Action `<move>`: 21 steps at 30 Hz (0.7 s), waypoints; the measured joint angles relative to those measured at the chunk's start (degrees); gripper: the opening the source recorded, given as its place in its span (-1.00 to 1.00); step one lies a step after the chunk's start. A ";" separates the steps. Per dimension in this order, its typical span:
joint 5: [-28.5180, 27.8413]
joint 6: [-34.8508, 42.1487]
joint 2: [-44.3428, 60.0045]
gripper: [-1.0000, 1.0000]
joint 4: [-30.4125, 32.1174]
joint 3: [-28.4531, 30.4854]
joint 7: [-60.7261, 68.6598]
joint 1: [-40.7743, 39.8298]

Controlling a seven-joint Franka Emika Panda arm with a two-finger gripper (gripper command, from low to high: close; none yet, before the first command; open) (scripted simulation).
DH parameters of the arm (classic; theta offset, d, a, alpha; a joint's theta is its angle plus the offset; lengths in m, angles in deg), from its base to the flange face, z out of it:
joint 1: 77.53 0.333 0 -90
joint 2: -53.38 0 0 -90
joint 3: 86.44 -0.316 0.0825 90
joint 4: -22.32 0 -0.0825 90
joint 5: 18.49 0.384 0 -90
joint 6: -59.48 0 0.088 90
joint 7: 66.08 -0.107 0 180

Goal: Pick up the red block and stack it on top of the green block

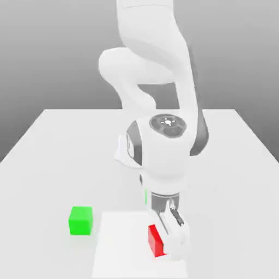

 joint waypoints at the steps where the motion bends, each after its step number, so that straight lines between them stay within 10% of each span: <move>1: 1.48 1.56 -1.93 -1.00 0.33 -0.90 1.10 -0.58; 21: 11.09 11.41 -21.49 -1.00 9.61 7.96 26.71 -18.28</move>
